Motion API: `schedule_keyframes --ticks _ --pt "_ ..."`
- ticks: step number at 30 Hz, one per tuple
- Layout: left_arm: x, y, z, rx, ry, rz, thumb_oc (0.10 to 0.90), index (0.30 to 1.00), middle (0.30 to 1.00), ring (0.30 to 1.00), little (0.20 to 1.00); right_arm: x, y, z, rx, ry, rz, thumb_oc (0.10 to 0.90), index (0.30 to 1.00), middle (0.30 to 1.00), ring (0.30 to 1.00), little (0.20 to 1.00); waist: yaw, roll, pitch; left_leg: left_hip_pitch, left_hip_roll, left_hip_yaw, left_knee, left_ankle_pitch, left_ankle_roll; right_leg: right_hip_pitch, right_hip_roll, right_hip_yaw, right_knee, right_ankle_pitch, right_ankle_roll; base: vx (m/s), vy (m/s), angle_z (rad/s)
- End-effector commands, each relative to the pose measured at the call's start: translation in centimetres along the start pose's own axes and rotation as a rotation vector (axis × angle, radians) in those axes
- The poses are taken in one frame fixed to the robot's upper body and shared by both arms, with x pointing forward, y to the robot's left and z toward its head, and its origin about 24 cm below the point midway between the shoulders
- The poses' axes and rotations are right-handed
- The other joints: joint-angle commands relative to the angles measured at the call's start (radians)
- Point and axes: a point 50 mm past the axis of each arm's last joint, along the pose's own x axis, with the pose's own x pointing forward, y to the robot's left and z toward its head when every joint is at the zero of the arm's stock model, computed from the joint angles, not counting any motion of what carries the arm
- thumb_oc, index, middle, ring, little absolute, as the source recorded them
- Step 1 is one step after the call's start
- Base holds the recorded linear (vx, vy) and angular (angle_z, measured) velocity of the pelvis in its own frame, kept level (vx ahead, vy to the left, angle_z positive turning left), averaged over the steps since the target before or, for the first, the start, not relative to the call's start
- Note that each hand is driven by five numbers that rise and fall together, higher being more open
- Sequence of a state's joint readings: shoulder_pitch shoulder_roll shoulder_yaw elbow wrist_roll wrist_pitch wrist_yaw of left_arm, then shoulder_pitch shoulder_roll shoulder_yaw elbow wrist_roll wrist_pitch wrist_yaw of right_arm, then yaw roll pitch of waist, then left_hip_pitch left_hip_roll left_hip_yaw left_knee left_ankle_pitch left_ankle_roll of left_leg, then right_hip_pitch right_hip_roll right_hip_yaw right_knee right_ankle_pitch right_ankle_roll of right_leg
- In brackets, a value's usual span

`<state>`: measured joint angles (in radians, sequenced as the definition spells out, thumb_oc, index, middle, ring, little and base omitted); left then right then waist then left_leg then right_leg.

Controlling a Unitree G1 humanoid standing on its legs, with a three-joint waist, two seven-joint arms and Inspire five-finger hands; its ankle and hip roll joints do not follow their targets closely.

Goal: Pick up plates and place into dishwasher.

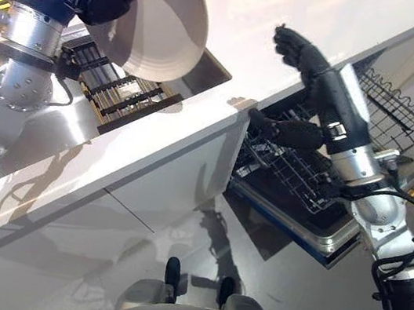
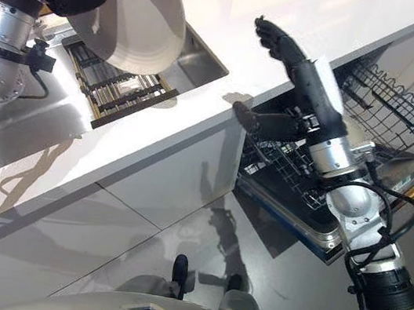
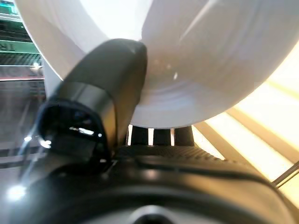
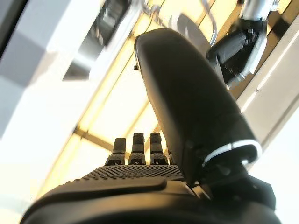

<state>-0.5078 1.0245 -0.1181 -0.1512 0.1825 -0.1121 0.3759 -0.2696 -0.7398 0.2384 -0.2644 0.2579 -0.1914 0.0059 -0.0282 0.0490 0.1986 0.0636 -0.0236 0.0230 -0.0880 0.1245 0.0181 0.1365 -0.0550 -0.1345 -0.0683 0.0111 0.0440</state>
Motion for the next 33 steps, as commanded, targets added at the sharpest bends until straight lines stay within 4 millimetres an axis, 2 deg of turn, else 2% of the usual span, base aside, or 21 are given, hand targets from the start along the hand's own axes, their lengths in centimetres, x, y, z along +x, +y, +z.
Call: schedule_keyframes --ticks 1,6,18,23,25,26,27,33 --pt "2.1 2.3 1.2 0.052 -0.101 0.219 0.1 0.3 0.3 0.3 0.2 2.6 0.0 3.7 0.131 -0.211 -0.036 0.8 0.9 0.9 0.9 0.9 0.023 -0.033 -0.167 0.043 -0.058 0.005 0.001 -0.132 -0.023 -0.052 0.006 -0.018 0.082 -0.035 0.055 -0.04 -0.01 0.13" --pt "2.1 0.5 2.9 0.019 -0.168 0.263 0.1 0.3 0.3 0.3 0.2 4.1 1.9 4.2 0.382 -0.231 -0.081 0.8 0.9 0.9 0.9 0.9 0.033 -0.035 -0.169 0.042 -0.061 0.001 0.001 -0.132 -0.022 -0.05 0.004 -0.028 0.078 -0.033 0.053 -0.01 -0.014 0.08" --pt "0.4 -3.0 5.2 -0.128 -0.22 0.246 0.1 0.3 0.3 0.3 0.2 5.0 3.8 5.0 0.611 -0.244 -0.109 0.8 0.9 0.9 0.9 0.9 0.043 -0.045 -0.177 0.046 -0.063 -0.005 0.002 -0.14 -0.018 -0.046 0.001 -0.035 0.079 -0.039 0.054 0.0 -0.007 0.03" --pt "0.0 -4.3 5.8 -0.204 -0.217 0.23 0.1 0.3 0.3 0.3 0.2 5.4 4.1 5.3 0.607 -0.256 -0.129 0.8 0.9 0.9 0.9 0.9 0.043 -0.049 -0.177 0.042 -0.062 0.0 0.002 -0.131 -0.017 -0.048 0.0 -0.037 0.072 -0.025 0.053 0.0 -0.008 0.0" --pt "-0.3 -4.8 5.9 -0.241 -0.214 0.219 0.1 0.3 0.3 0.3 0.2 5.5 4.1 5.1 0.593 -0.242 -0.14 0.718 0.829 0.829 0.829 0.818 0.042 -0.052 -0.179 0.042 -0.062 0.002 0.002 -0.132 -0.017 -0.048 0.001 -0.035 0.067 -0.022 0.053 -0.02 -0.004 0.0" --pt "-0.6 -5.1 6.2 -0.266 -0.221 0.22 0.1 0.3 0.3 0.3 0.2 5.5 4.1 4.9 0.572 -0.226 -0.155 0.388 0.547 0.547 0.547 0.488 0.042 -0.053 -0.179 0.041 -0.061 0.004 0.002 -0.131 -0.017 -0.048 0.001 -0.033 0.064 -0.02 0.053 0.0 0.0 0.0" --pt "-0.7 -5.1 6.3 -0.271 -0.223 0.22 0.1 0.3 0.3 0.3 0.2 5.5 4.0 4.7 0.57 -0.218 -0.157 0.1 0.3 0.3 0.3 0.2 0.042 -0.054 -0.179 0.041 -0.061 0.004 0.002 -0.132 -0.017 -0.048 0.001 -0.033 0.064 -0.02 0.053 0.0 0.0 0.0" --pt "-1.6 -4.6 7.5 -0.332 -0.294 0.25 0.1 0.3 0.3 0.3 0.2 4.9 4.1 2.9 0.565 -0.113 -0.175 0.1 0.3 0.3 0.3 0.2 0.043 -0.058 -0.178 0.037 -0.059 0.001 0.001 -0.129 -0.018 -0.048 0.004 -0.029 0.06 -0.016 0.053 0.0 0.0 0.0"
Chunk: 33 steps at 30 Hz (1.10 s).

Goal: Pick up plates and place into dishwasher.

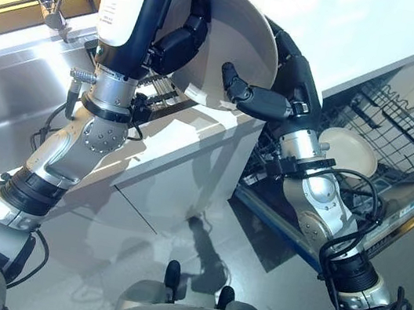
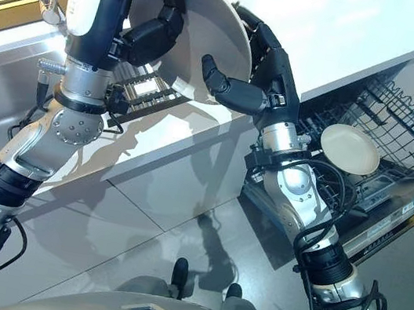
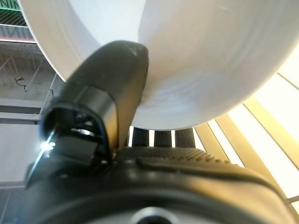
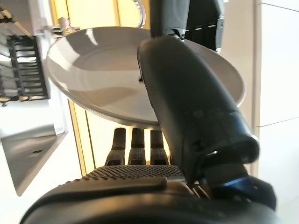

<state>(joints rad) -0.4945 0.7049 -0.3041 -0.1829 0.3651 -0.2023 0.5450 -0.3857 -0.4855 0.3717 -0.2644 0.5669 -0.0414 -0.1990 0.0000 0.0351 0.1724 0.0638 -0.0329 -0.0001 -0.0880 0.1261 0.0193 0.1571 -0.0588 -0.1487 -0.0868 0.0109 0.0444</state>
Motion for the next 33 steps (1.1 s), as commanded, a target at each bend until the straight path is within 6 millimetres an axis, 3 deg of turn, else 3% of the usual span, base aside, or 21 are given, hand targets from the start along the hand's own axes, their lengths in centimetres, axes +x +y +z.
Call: schedule_keyframes --ticks 1,12,14,15,19,24,33 --pt "1.0 1.9 3.1 -0.098 -0.207 0.143 0.1 0.3 0.3 0.3 0.2 1.2 1.0 2.3 0.033 -0.148 0.014 0.1 0.3 0.3 0.3 0.2 0.014 -0.045 -0.151 0.036 -0.05 0.023 0.001 -0.13 -0.019 -0.068 0.008 -0.015 0.077 -0.015 0.053 0.0 0.0 0.0" --pt "1.3 2.4 3.8 -0.114 -0.237 0.157 0.1 0.3 0.3 0.3 0.2 1.1 0.0 2.3 0.011 -0.163 -0.059 0.1 0.3 0.3 0.3 0.2 0.012 -0.044 -0.146 0.031 -0.054 0.028 0.001 -0.13 -0.022 -0.065 0.007 -0.025 0.061 -0.003 0.056 0.0 0.0 0.0" --pt "1.3 2.5 3.5 -0.133 -0.199 0.138 0.726 0.836 0.836 0.836 0.826 1.0 -0.3 2.4 -0.002 -0.174 -0.078 0.1 0.3 0.3 0.3 0.2 0.013 -0.043 -0.148 0.03 -0.054 0.03 0.001 -0.129 -0.024 -0.064 0.007 -0.027 0.056 0.001 0.058 0.0 0.0 0.0" --pt "1.2 2.5 3.3 -0.145 -0.182 0.123 0.8 0.9 0.9 0.9 0.9 0.9 -0.4 2.4 -0.006 -0.178 -0.086 0.1 0.3 0.3 0.3 0.2 0.013 -0.043 -0.148 0.029 -0.054 0.031 0.001 -0.128 -0.024 -0.064 0.007 -0.026 0.055 0.002 0.058 0.0 0.0 0.0" --pt "0.6 2.0 2.7 -0.304 -0.095 0.018 0.8 0.9 0.9 0.9 0.9 0.6 -0.9 2.6 -0.019 -0.199 -0.123 0.1 0.3 0.3 0.3 0.2 0.016 -0.04 -0.147 0.028 -0.055 0.028 0.001 -0.126 -0.023 -0.066 0.005 -0.025 0.053 0.004 0.06 0.0 0.0 0.0" --pt "-0.6 0.5 2.6 -0.731 0.042 -0.197 0.8 0.9 0.9 0.9 0.9 0.2 -1.6 2.9 -0.047 -0.231 -0.178 0.1 0.3 0.3 0.3 0.2 0.021 -0.033 -0.143 0.029 -0.056 0.024 0.001 -0.126 -0.018 -0.066 0.002 -0.024 0.05 0.01 0.064 0.0 0.0 0.0" --pt "-1.1 1.2 2.3 -1.076 0.051 -0.227 0.8 0.9 0.9 0.9 0.9 -0.6 -4.0 3.4 -0.134 -0.288 -0.311 0.1 0.3 0.3 0.3 0.2 0.019 -0.027 -0.144 0.034 -0.055 0.027 0.001 -0.127 -0.016 -0.066 -0.001 -0.018 0.05 0.015 0.066 0.0 0.0 0.0"
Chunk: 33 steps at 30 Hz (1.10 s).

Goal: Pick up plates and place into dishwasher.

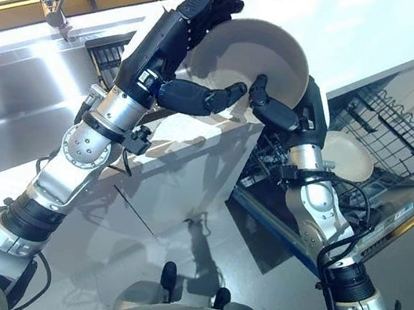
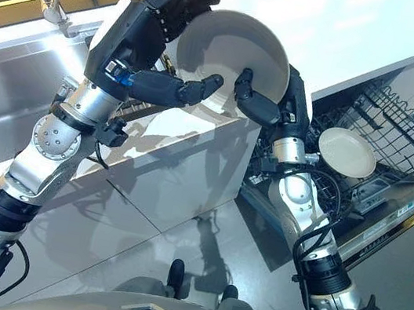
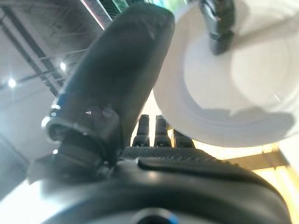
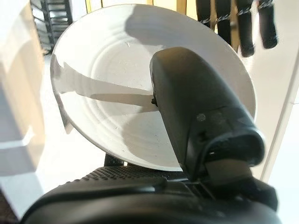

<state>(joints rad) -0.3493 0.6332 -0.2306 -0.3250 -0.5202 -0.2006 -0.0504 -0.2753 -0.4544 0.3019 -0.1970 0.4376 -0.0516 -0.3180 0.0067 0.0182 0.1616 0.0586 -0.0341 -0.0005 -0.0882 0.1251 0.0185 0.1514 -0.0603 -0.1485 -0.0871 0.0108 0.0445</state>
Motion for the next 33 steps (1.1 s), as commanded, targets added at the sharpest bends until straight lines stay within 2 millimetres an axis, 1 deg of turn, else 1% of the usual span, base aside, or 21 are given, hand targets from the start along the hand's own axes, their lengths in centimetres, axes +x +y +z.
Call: schedule_keyframes --ticks 1,3,4,6,9,11,14,17,18,20,23,25,27,30,31,32,33 --pt "0.1 0.4 2.4 -0.143 -0.181 -0.002 0.8 0.9 0.9 0.9 0.9 1.4 -1.8 5.9 0.005 -0.369 -0.109 0.1 0.3 0.3 0.3 0.2 0.013 -0.011 -0.134 0.039 -0.055 0.026 0.001 -0.126 -0.015 -0.06 0.0 -0.018 0.049 0.016 0.065 0.0 0.0 0.0" --pt "-0.2 0.9 2.3 -0.126 -0.183 0.039 0.8 0.9 0.9 0.9 0.9 1.4 -3.0 6.2 -0.058 -0.411 -0.191 0.1 0.3 0.3 0.3 0.2 0.015 -0.012 -0.134 0.04 -0.055 0.024 0.001 -0.128 -0.014 -0.058 0.0 -0.019 0.05 0.013 0.064 0.0 0.0 0.0" --pt "-0.3 0.9 2.3 -0.126 -0.183 0.045 0.8 0.9 0.9 0.9 0.9 1.3 -3.1 6.2 -0.07 -0.419 -0.204 0.1 0.3 0.3 0.3 0.2 0.015 -0.012 -0.135 0.039 -0.055 0.024 0.001 -0.128 -0.014 -0.058 0.0 -0.019 0.05 0.013 0.064 0.0 0.0 0.0" --pt "-0.7 1.8 2.1 -0.101 -0.171 0.1 0.8 0.9 0.9 0.9 0.9 1.3 -5.0 6.9 -0.142 -0.471 -0.305 0.1 0.3 0.3 0.3 0.2 0.018 -0.014 -0.137 0.039 -0.054 0.021 0.001 -0.129 -0.013 -0.059 0.002 -0.021 0.054 0.01 0.063 0.02 -0.003 0.0" --pt "-1.8 3.4 1.8 -0.05 -0.136 0.202 0.8 0.9 0.9 0.9 0.9 0.5 -8.3 8.8 -0.269 -0.589 -0.504 0.1 0.3 0.3 0.3 0.2 0.024 -0.017 -0.139 0.039 -0.053 0.014 0.001 -0.129 -0.011 -0.058 0.004 -0.024 0.059 0.004 0.061 0.05 -0.011 0.01" --pt "-2.6 4.4 1.5 -0.008 -0.104 0.276 0.8 0.9 0.9 0.9 0.9 -0.2 -9.8 10.2 -0.33 -0.675 -0.618 0.1 0.3 0.3 0.3 0.2 0.027 -0.018 -0.138 0.039 -0.053 0.007 0.001 -0.13 -0.01 -0.059 0.006 -0.025 0.065 -0.001 0.059 0.04 -0.017 0.02" --pt "-3.7 6.1 1.0 0.073 -0.047 0.372 0.8 0.9 0.9 0.9 0.9 -1.2 -11.8 11.6 -0.439 -0.757 -0.75 0.1 0.3 0.3 0.3 0.2 0.03 -0.02 -0.141 0.041 -0.053 -0.005 0.001 -0.131 -0.006 -0.06 0.009 -0.02 0.081 -0.015 0.056 0.05 -0.018 0.01" --pt "-4.5 7.4 0.6 0.117 0.008 0.44 0.8 0.9 0.9 0.9 0.9 -1.6 -13.1 12.2 -0.532 -0.765 -0.814 0.1 0.3 0.3 0.3 0.2 0.031 -0.021 -0.14 0.041 -0.054 -0.015 0.001 -0.131 -0.003 -0.063 0.011 -0.018 0.095 -0.025 0.054 0.04 -0.021 0.01" --pt "-5.1 8.2 0.3 0.156 0.048 0.489 0.8 0.9 0.9 0.9 0.9 -1.9 -14.0 12.4 -0.58 -0.748 -0.832 0.1 0.3 0.3 0.3 0.2 0.029 -0.022 -0.139 0.042 -0.054 -0.018 0.001 -0.131 -0.002 -0.064 0.012 -0.016 0.099 -0.027 0.054 0.03 -0.025 -0.03" --pt "-5.9 9.1 0.0 0.202 0.082 0.538 0.8 0.9 0.9 0.9 0.9 -2.4 -14.9 12.3 -0.625 -0.714 -0.848 0.1 0.3 0.3 0.3 0.2 0.024 -0.022 -0.138 0.043 -0.054 -0.018 0.001 -0.13 -0.002 -0.066 0.013 -0.013 0.103 -0.03 0.054 0.03 -0.021 -0.01" --pt "-7.5 10.8 -0.9 0.271 0.175 0.634 0.8 0.9 0.9 0.9 0.9 -3.6 -16.5 11.3 -0.682 -0.626 -0.858 0.1 0.3 0.3 0.3 0.2 0.009 -0.021 -0.137 0.044 -0.054 -0.014 0.001 -0.131 -0.001 -0.069 0.015 -0.004 0.105 -0.032 0.055 0.03 -0.019 0.01" --pt "-8.2 11.7 -1.5 0.311 0.234 0.667 0.8 0.9 0.9 0.9 0.9 -4.0 -17.1 10.4 -0.711 -0.557 -0.84 0.1 0.3 0.3 0.3 0.2 0.0 -0.019 -0.136 0.047 -0.052 -0.01 0.001 -0.132 -0.001 -0.071 0.017 0.0 0.106 -0.031 0.055 0.04 -0.023 -0.02" --pt "-8.8 12.3 -2.0 0.327 0.272 0.694 0.8 0.9 0.9 0.9 0.9 -4.4 -17.3 9.5 -0.757 -0.496 -0.808 0.1 0.3 0.3 0.3 0.2 -0.008 -0.016 -0.131 0.05 -0.051 -0.005 0.001 -0.133 -0.001 -0.073 0.018 0.003 0.109 -0.032 0.056 0.04 -0.019 -0.04" --pt "-9.9 13.1 -3.0 0.375 0.359 0.729 0.8 0.9 0.9 0.9 0.9 -4.8 -17.3 7.4 -0.879 -0.359 -0.716 0.1 0.3 0.3 0.3 0.2 -0.025 -0.011 -0.125 0.055 -0.05 0.009 0.001 -0.134 0.001 -0.079 0.02 0.011 0.117 -0.033 0.058 0.07 -0.013 -0.14" --pt "-10.2 13.3 -3.3 0.389 0.383 0.737 0.8 0.9 0.9 0.9 0.9 -5.0 -17.4 6.5 -0.891 -0.307 -0.685 0.1 0.3 0.3 0.3 0.2 -0.031 -0.01 -0.124 0.062 -0.048 0.013 0.001 -0.144 0.001 -0.075 0.019 0.013 0.119 -0.043 0.062 0.05 -0.006 -0.18" --pt "-10.5 13.4 -3.5 0.4 0.397 0.744 0.8 0.9 0.9 0.9 0.9 -5.2 -17.5 5.7 -0.905 -0.259 -0.661 0.1 0.3 0.3 0.3 0.2 -0.035 -0.009 -0.119 0.06 -0.047 0.019 0.001 -0.135 0.001 -0.08 0.019 0.014 0.122 -0.035 0.061 0.1 -0.006 -0.2" --pt "-11.0 13.5 -3.9 0.412 0.427 0.748 0.8 0.9 0.9 0.9 0.9 -5.7 -17.6 4.5 -0.95 -0.192 -0.626 0.1 0.3 0.3 0.3 0.2 -0.041 -0.008 -0.117 0.066 -0.046 0.022 0.001 -0.146 0.001 -0.078 0.019 0.018 0.125 -0.046 0.063 0.06 -0.01 -0.15"
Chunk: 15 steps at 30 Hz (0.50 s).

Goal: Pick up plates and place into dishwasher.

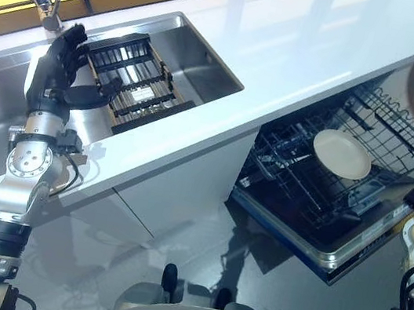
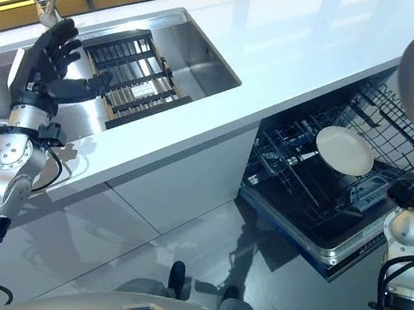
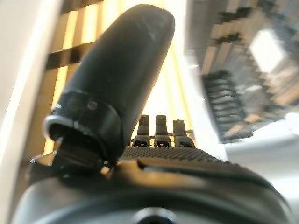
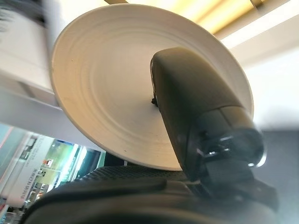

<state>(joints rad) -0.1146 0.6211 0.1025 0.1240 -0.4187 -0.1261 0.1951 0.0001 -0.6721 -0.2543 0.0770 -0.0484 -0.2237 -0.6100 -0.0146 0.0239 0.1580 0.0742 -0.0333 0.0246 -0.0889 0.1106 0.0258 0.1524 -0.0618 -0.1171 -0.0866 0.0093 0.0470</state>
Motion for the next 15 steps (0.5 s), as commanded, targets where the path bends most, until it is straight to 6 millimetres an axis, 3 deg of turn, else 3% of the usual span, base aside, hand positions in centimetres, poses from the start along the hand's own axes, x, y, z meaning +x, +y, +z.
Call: schedule_keyframes --ticks 1,7,15 --pt "1.4 2.3 3.0 0.125 -0.15 0.061 0.8 0.9 0.9 0.9 0.9 0.8 0.3 1.2 -0.099 -0.135 0.1 0.1 0.3 0.3 0.3 0.2 -0.024 -0.013 -0.111 0.051 -0.046 0.0 0.002 -0.132 -0.005 -0.08 0.021 -0.012 0.127 -0.046 0.061 0.09 -0.013 -0.09" --pt "0.9 2.2 2.1 0.137 -0.109 0.032 0.8 0.9 0.9 0.9 0.9 -1.0 1.2 -1.6 -0.171 -0.021 0.229 0.1 0.3 0.3 0.3 0.2 -0.033 -0.014 -0.078 0.055 -0.04 0.01 0.004 -0.136 0.001 -0.093 0.021 -0.007 0.157 -0.057 0.062 0.04 -0.037 -0.05" --pt "1.0 0.8 2.1 0.105 -0.107 -0.038 0.8 0.9 0.9 0.9 0.9 0.1 2.4 -2.3 -0.219 0.038 0.237 0.1 0.3 0.3 0.3 0.2 -0.006 -0.009 -0.031 0.049 -0.037 0.005 0.017 -0.134 0.002 -0.109 0.012 -0.032 0.195 -0.07 0.065 0.04 -0.041 -0.04"
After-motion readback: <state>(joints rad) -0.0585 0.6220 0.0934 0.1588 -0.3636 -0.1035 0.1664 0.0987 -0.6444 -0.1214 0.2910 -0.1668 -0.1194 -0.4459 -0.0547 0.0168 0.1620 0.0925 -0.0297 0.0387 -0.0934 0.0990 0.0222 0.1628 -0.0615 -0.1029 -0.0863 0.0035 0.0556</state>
